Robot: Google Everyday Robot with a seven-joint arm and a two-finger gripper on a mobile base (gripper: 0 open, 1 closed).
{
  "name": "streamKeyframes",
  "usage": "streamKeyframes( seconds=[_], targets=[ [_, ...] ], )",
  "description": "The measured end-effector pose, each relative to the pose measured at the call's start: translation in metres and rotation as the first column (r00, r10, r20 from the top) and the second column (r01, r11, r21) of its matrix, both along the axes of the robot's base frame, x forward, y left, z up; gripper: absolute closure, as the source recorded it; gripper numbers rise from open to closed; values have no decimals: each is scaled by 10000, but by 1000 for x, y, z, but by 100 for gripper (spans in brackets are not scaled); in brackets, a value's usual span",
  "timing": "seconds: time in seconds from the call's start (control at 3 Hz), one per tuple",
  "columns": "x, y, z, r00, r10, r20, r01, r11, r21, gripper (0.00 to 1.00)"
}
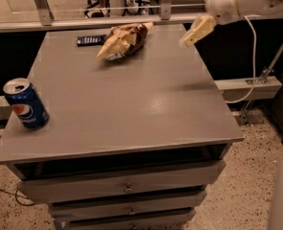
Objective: Move brown chip bag near rxbar blueberry
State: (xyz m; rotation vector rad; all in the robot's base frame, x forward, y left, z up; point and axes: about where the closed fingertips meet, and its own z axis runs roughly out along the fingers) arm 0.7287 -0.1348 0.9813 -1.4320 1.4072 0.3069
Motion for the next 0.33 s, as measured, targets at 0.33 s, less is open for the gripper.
streamKeyframes(
  seconds=[0.33],
  targets=[
    [-13,-20,-26,9985,-246,-488,252,9996,111,0]
  ],
)
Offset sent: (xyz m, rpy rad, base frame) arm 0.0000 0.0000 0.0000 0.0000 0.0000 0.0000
